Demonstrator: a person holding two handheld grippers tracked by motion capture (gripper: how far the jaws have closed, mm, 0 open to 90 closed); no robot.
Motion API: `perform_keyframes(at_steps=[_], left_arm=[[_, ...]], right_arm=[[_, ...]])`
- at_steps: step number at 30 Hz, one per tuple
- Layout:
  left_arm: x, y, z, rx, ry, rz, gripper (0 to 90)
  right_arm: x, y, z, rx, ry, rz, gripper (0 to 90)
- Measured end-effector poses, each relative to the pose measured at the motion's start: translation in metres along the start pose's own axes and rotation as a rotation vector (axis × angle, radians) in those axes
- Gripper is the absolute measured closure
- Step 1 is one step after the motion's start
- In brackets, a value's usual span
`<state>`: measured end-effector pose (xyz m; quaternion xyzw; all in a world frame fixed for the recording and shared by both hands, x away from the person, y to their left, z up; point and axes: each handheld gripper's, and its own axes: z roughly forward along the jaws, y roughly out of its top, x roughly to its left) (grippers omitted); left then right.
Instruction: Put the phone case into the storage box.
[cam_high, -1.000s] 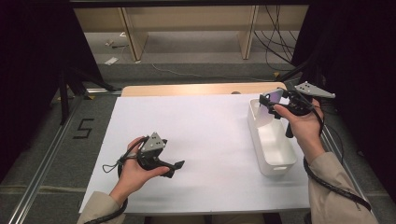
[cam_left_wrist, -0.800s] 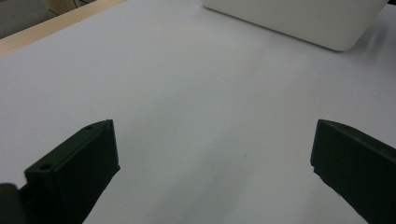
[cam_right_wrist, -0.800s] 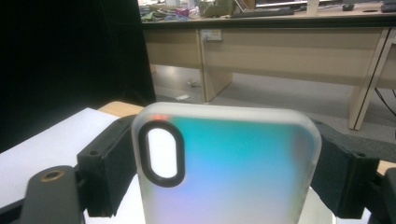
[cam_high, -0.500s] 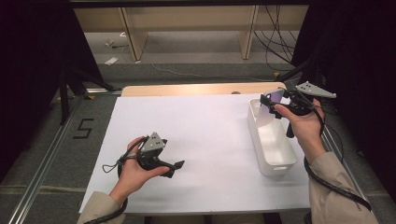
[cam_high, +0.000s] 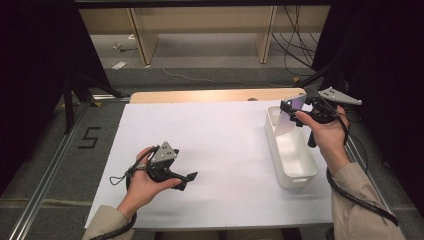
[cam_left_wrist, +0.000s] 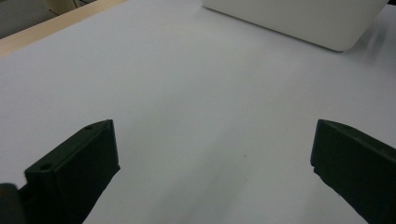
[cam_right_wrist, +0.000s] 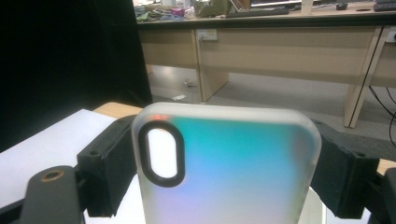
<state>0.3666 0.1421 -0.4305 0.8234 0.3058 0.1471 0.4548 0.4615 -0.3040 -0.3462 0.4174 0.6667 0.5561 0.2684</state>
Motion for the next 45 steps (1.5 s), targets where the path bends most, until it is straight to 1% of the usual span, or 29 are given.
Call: perform_keyframes(at_steps=[45], left_arm=[[0.0004, 0.0000, -0.0001, -0.004, 0.002, 0.001, 0.6]], right_arm=[[-0.0081, -0.0005, -0.0019, 0.003, -0.033, 0.003, 18.7]])
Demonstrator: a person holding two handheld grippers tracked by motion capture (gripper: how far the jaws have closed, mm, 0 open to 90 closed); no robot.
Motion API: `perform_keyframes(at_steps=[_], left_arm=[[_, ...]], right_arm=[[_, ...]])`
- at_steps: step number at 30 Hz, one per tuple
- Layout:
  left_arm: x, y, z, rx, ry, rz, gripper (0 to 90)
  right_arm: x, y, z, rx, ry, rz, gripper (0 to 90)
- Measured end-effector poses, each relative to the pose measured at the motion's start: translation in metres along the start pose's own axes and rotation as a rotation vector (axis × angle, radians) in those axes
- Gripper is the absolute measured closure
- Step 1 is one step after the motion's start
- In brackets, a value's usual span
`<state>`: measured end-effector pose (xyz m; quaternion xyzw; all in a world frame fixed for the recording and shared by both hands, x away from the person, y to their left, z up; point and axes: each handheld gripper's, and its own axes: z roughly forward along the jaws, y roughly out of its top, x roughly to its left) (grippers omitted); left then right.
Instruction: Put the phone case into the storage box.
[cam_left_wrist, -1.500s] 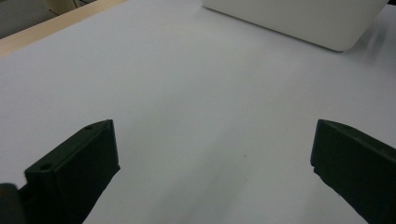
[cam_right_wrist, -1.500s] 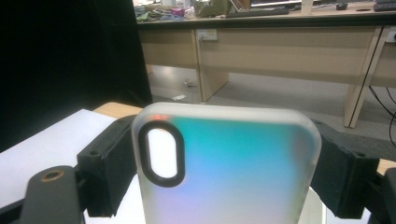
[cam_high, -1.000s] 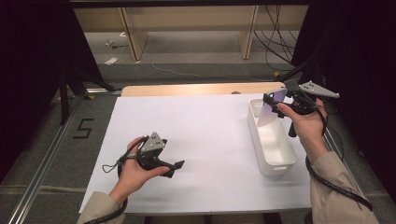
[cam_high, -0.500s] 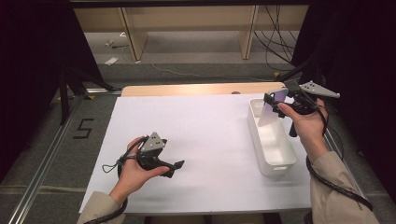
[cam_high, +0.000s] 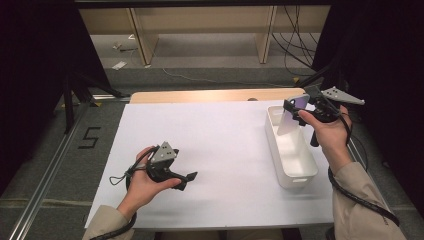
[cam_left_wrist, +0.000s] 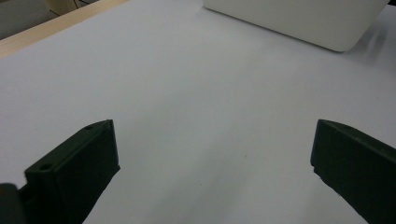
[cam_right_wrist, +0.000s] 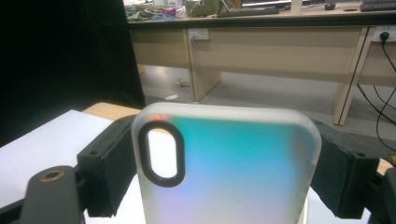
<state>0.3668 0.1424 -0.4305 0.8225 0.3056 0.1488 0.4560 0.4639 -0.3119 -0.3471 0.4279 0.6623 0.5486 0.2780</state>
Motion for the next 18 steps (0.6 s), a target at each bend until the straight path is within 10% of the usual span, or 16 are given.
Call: perform_keyframes(at_steps=[18], left_arm=[[0.0000, -0.0003, 0.0004, 0.004, -0.001, 0.004, 0.5]], right_arm=[[-0.0035, -0.0015, 0.0021, 0.009, -0.019, -0.002, 18.6]])
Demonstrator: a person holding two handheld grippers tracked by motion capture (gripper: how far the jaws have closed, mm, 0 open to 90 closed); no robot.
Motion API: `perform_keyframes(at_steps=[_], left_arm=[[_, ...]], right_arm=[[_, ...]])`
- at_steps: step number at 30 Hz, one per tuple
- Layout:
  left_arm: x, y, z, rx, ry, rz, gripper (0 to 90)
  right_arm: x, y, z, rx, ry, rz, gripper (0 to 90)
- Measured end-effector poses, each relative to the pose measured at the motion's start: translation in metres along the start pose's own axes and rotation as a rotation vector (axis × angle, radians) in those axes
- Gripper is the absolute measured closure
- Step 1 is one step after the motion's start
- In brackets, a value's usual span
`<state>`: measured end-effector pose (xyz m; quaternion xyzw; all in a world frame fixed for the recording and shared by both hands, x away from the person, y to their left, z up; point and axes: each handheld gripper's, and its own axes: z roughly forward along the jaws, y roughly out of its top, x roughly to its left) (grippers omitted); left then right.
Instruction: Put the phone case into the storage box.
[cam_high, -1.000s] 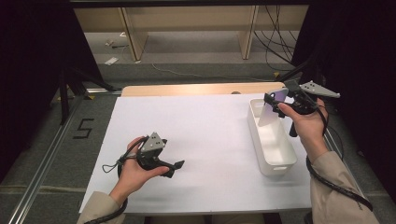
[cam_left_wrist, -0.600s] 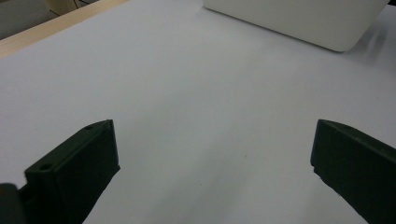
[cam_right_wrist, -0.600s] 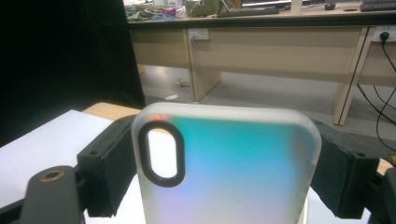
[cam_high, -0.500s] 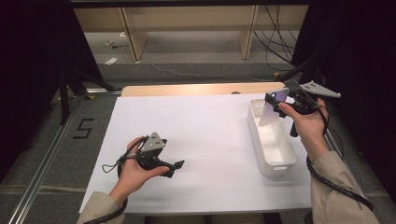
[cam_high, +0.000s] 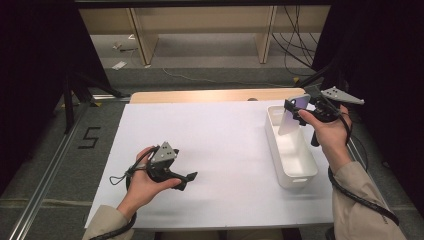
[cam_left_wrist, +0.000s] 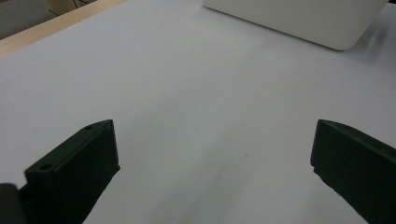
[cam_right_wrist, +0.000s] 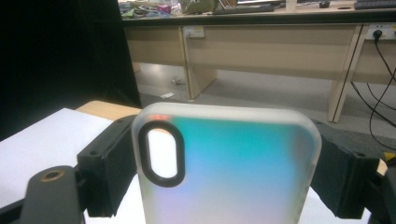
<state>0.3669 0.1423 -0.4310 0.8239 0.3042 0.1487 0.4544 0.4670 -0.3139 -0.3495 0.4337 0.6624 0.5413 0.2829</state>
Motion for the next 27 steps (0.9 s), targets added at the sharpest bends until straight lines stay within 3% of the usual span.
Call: perform_keyframes(at_steps=[27], left_arm=[[0.001, 0.000, 0.000, -0.002, -0.003, -0.002, 0.5]], right_arm=[[0.001, 0.000, 0.019, 0.068, -0.025, -0.009, 18.7]])
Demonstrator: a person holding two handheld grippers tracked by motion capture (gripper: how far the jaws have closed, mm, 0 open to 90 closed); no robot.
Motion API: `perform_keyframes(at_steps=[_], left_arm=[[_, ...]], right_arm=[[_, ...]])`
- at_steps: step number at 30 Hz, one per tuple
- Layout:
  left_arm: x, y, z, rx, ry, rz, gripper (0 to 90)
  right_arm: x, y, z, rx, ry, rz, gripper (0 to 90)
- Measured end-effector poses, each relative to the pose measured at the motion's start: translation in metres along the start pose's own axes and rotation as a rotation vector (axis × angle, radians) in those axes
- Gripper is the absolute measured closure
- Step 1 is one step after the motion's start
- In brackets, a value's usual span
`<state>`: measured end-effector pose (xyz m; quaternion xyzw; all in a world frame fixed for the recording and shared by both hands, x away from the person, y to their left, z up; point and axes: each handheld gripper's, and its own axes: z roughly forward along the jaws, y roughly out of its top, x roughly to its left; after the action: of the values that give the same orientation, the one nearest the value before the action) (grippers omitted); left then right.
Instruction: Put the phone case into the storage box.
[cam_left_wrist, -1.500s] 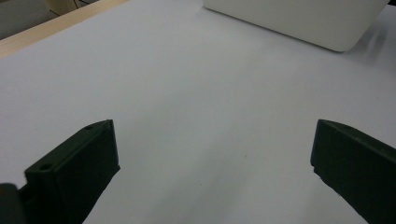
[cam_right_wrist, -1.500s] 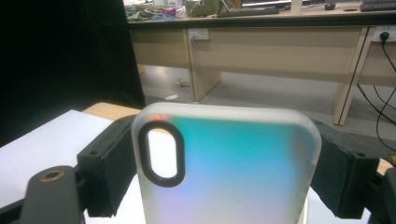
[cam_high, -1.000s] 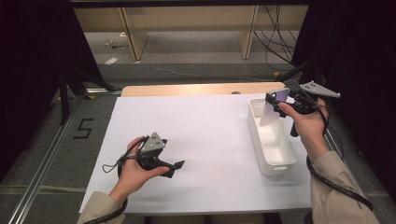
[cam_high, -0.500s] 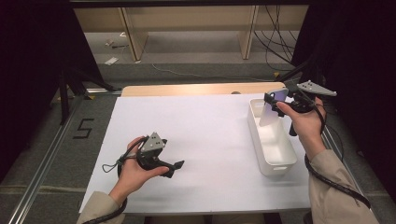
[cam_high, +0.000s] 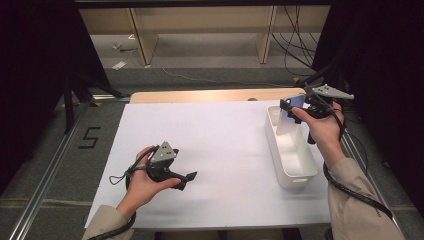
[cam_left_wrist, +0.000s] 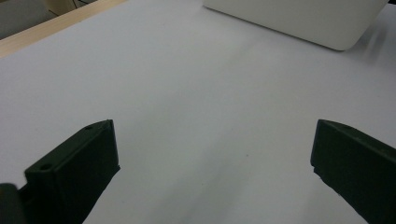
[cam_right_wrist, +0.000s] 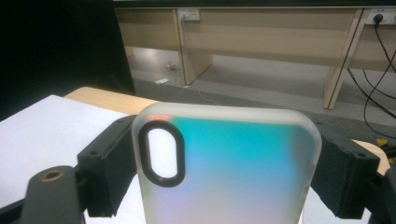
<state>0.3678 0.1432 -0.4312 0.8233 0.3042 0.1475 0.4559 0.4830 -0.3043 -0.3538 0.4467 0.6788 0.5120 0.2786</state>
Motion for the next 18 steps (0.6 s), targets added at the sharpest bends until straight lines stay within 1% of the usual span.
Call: perform_keyframes(at_steps=[18], left_arm=[[0.001, 0.000, 0.000, 0.001, 0.002, 0.003, 0.5]], right_arm=[[0.000, 0.003, 0.012, 0.021, -0.017, -0.010, 18.7]])
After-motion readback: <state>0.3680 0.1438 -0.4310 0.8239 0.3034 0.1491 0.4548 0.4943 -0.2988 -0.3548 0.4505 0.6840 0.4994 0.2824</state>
